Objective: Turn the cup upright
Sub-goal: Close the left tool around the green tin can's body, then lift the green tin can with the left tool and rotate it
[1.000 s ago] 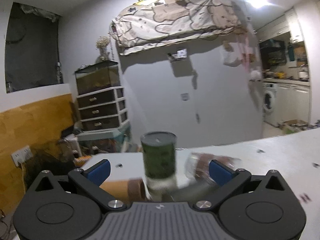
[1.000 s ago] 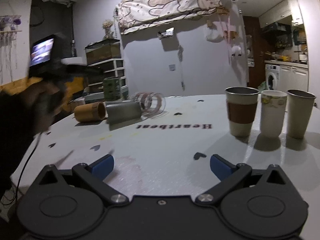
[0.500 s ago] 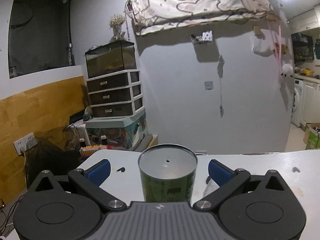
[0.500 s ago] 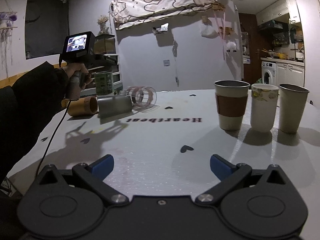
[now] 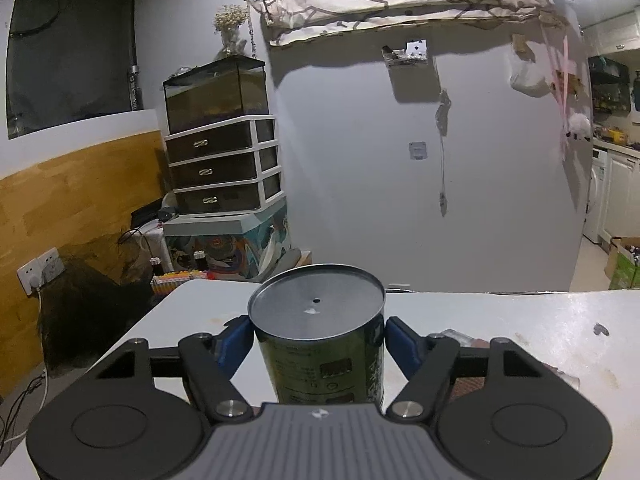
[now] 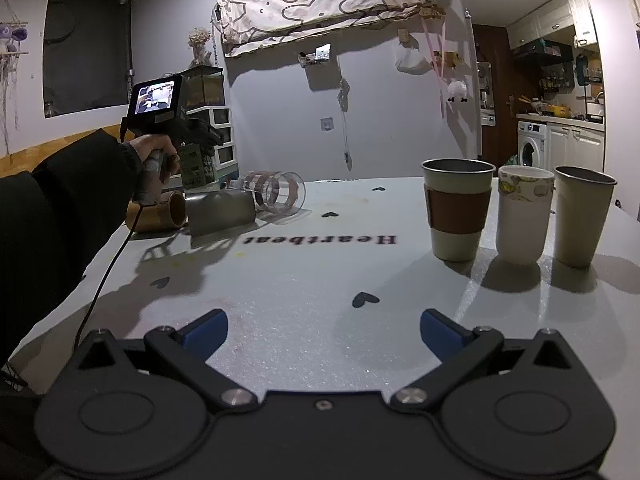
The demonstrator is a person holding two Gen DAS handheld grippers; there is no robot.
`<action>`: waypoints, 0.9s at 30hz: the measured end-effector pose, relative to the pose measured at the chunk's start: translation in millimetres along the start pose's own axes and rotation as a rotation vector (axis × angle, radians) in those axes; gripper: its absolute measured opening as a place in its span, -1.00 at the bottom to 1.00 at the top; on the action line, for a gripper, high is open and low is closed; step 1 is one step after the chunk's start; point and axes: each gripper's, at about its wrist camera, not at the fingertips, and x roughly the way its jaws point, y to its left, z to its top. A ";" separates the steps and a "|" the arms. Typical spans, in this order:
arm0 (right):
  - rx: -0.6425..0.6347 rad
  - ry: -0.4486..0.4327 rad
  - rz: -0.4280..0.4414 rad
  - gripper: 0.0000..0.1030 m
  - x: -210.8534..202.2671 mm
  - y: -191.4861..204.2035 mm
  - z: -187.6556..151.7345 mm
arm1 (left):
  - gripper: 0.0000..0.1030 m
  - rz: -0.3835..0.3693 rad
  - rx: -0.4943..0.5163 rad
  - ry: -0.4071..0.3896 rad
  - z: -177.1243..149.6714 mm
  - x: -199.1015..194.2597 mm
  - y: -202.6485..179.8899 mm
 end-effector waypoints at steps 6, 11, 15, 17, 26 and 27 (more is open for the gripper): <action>-0.003 -0.015 0.004 1.00 -2.4 1.4 0.4 | 0.39 -0.051 -0.021 -0.077 8.2 -35.4 11.7; 0.010 -0.045 0.006 1.00 -9.9 1.0 0.8 | 0.39 -0.143 0.035 -0.099 3.2 -80.5 19.4; 0.026 -0.053 0.016 1.00 -11.5 1.6 1.7 | 0.39 -0.201 0.079 -0.145 -6.2 -111.7 22.6; 0.024 -0.058 0.021 1.00 -12.5 3.5 3.0 | 0.39 -0.221 0.097 -0.144 -11.5 -117.3 22.3; 0.023 -0.061 0.022 1.00 -10.7 5.4 4.8 | 0.38 -0.281 0.079 -0.101 -33.4 -121.7 28.0; 0.025 -0.060 0.021 1.00 -10.4 4.7 4.8 | 0.38 -0.294 0.077 -0.105 -37.4 -126.5 28.5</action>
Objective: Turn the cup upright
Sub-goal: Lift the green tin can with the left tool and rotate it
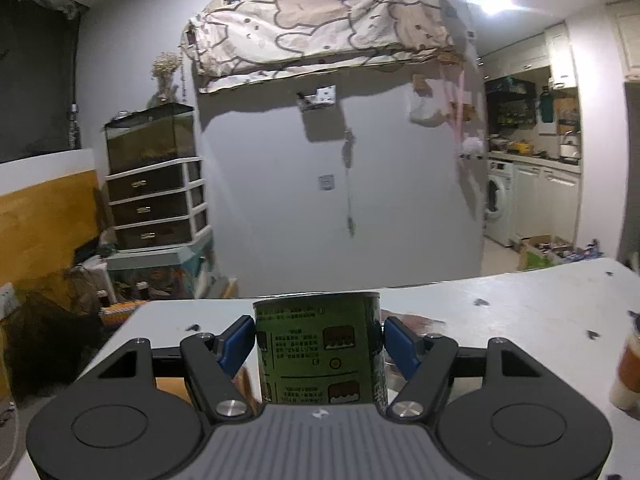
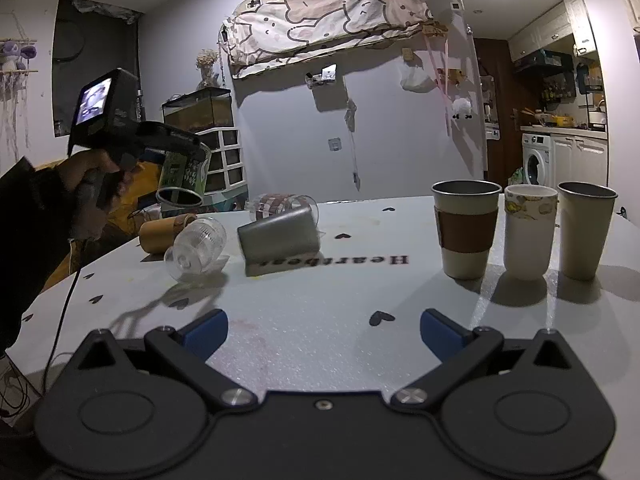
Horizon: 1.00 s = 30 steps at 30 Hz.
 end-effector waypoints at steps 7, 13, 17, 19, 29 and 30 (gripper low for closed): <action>0.012 -0.007 -0.002 1.00 -1.4 -3.9 -1.0 | 0.38 -0.153 0.000 -0.026 -25.6 -48.8 -16.8; 0.027 -0.017 -0.027 1.00 -3.5 -7.9 -1.2 | 0.38 -0.295 0.039 -0.020 -56.7 -93.8 -44.4; 0.040 -0.015 -0.035 1.00 -4.6 -11.6 -2.1 | 0.38 -0.371 0.076 0.021 -83.1 -109.3 -68.6; 0.040 -0.010 -0.041 1.00 -5.2 -13.3 -3.6 | 0.38 -0.404 0.096 0.044 -96.8 -112.2 -79.4; 0.057 0.003 -0.061 1.00 -9.1 -23.9 -8.3 | 0.38 -0.409 0.142 0.011 -147.9 -138.9 -97.8; 0.056 0.005 -0.057 1.00 -9.3 -23.6 -8.8 | 0.38 -0.415 0.144 0.011 -149.1 -141.7 -98.2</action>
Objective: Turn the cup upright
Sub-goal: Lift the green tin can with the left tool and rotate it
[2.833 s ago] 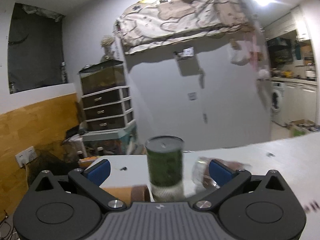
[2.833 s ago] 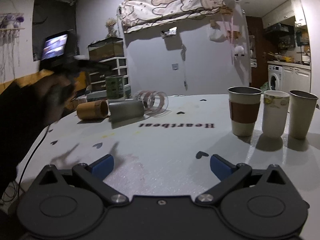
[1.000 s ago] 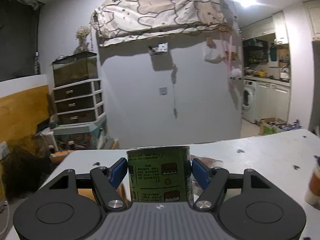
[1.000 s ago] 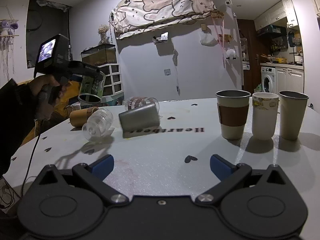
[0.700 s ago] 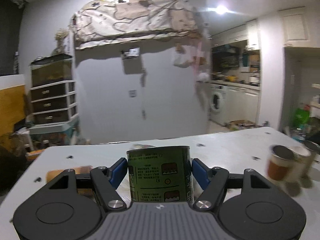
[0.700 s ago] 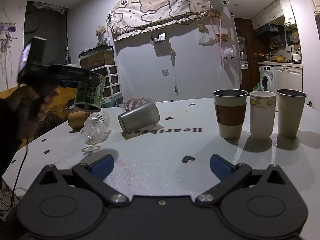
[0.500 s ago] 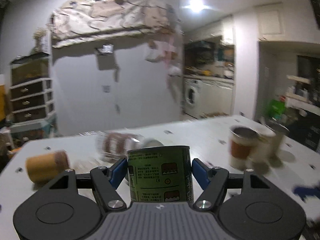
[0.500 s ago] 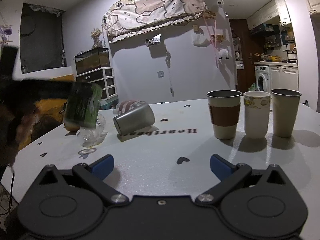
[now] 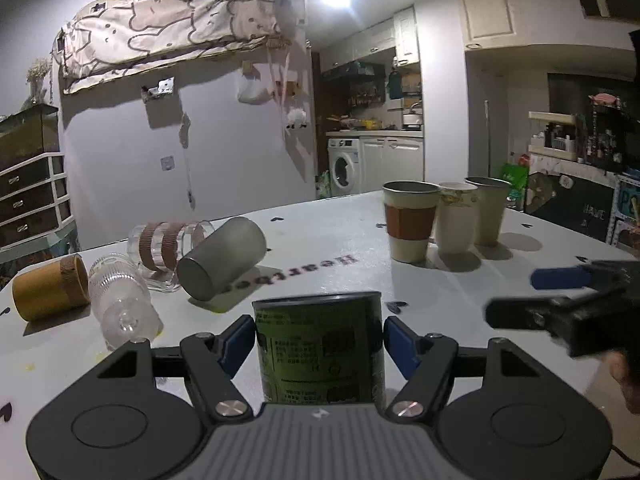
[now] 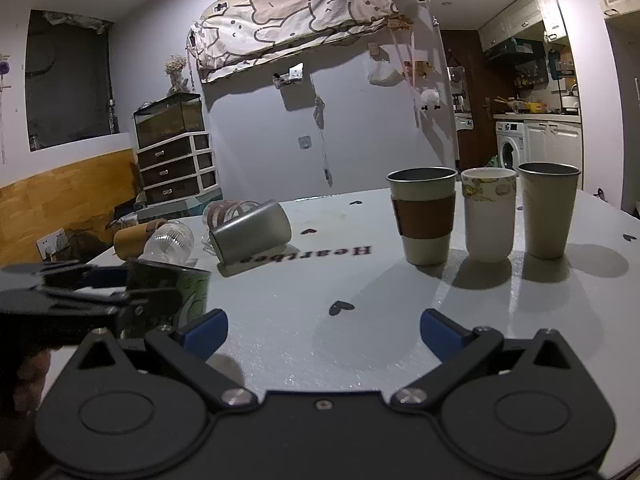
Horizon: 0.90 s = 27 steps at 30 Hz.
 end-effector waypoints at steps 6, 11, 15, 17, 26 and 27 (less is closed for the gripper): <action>-0.053 0.031 0.031 1.00 0.5 9.8 -6.1 | 0.39 -0.085 -0.029 0.083 -7.9 -10.5 2.7; -0.063 0.076 0.067 1.00 6.7 14.5 -11.4 | 0.87 -0.125 -0.061 0.066 3.1 -13.4 7.6; -0.102 0.125 0.110 1.00 15.3 26.0 -18.0 | 0.87 -0.168 -0.089 0.099 22.1 -0.9 9.6; -0.122 0.142 0.142 1.00 19.3 32.7 -21.1 | 0.87 -0.174 -0.106 0.132 29.1 9.4 9.6; -0.188 0.197 0.225 1.00 38.7 62.2 -28.9 | 0.44 -0.180 -0.146 0.272 42.4 44.5 11.8; -0.192 0.200 0.233 1.00 40.9 65.2 -28.7 | 0.44 -0.187 -0.158 0.275 42.2 43.9 13.8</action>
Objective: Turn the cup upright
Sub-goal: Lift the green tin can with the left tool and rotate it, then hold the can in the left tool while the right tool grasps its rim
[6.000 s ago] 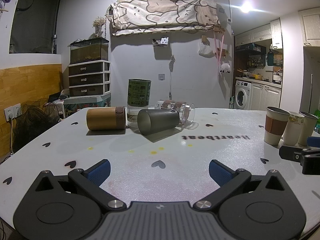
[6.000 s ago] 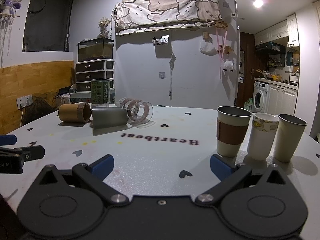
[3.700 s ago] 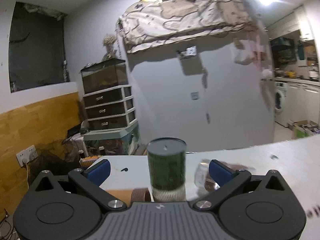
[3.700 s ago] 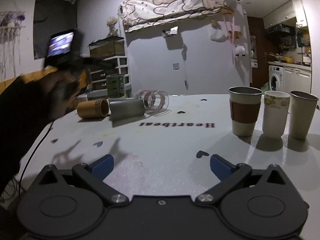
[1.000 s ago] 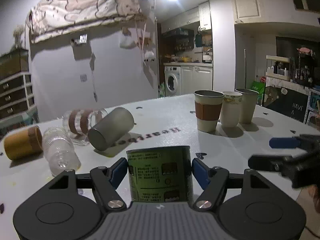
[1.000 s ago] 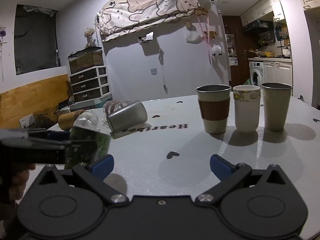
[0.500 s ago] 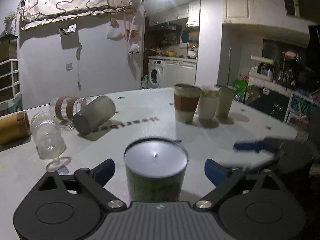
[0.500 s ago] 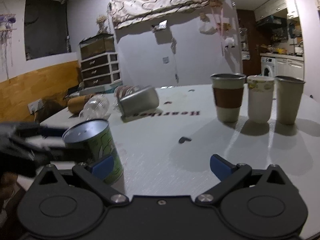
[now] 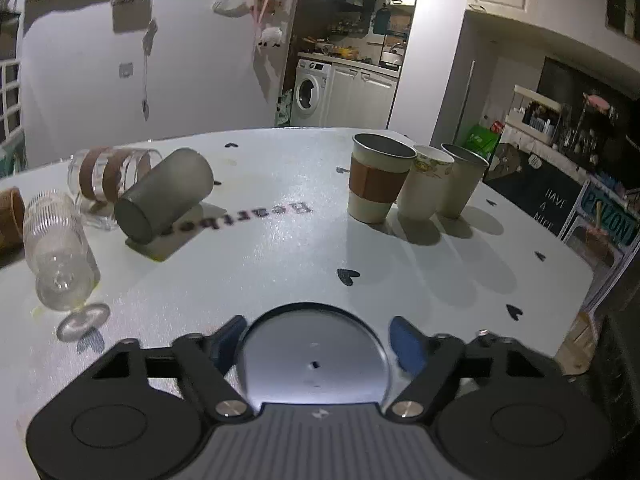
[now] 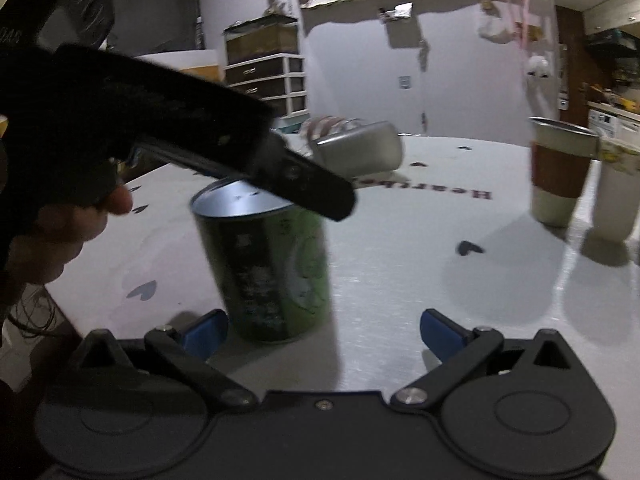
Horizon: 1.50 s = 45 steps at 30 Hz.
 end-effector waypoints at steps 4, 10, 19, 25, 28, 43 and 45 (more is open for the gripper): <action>0.001 0.007 0.012 1.00 10.1 3.0 2.4 | 0.41 -0.039 -0.021 -0.010 -4.9 -11.9 6.1; -0.022 0.012 -0.021 1.00 8.2 8.7 1.0 | 0.41 -0.089 -0.047 -0.048 -17.0 -41.6 16.8; 0.040 0.013 -0.121 1.00 6.6 -8.5 2.8 | 0.33 -0.041 -0.085 -0.005 -44.7 -46.8 35.1; 0.157 -0.019 -0.093 1.00 -7.8 -31.2 14.6 | 0.33 -0.041 -0.125 0.009 -54.8 -40.1 43.5; 0.277 0.004 0.019 1.00 -4.5 -44.4 28.6 | 0.33 -0.046 -0.130 0.003 -56.9 -40.7 44.2; 0.681 0.410 0.336 0.91 105.7 -63.0 81.2 | 0.33 -0.054 -0.110 -0.008 -57.6 -40.9 41.3; 0.669 0.433 0.350 0.79 111.5 -59.6 84.8 | 0.33 -0.055 -0.105 -0.009 -57.1 -41.1 40.5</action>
